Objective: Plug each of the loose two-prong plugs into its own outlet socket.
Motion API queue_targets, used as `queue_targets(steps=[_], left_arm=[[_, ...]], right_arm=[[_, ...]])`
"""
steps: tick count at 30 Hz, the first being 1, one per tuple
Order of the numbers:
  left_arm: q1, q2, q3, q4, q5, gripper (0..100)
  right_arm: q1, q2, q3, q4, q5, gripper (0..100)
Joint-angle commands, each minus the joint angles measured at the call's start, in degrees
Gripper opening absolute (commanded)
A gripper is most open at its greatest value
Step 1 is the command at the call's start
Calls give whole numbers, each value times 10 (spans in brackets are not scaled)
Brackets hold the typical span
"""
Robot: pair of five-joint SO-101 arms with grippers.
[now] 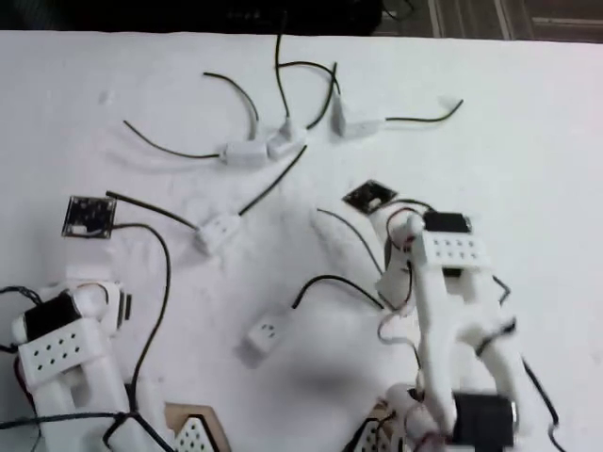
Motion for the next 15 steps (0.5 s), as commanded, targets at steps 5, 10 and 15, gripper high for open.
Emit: queue_targets(steps=[5,10,15], left_arm=[[94,-13,-150,156,-36,156],[173,-14,-193,217,-44,156],[262,-14,-193,222,-43,157]], right_arm=[[10,-270,86,1,-111,17],[8,-427,174,-36,-211,17],[3,-519,218,-34,-306,17]])
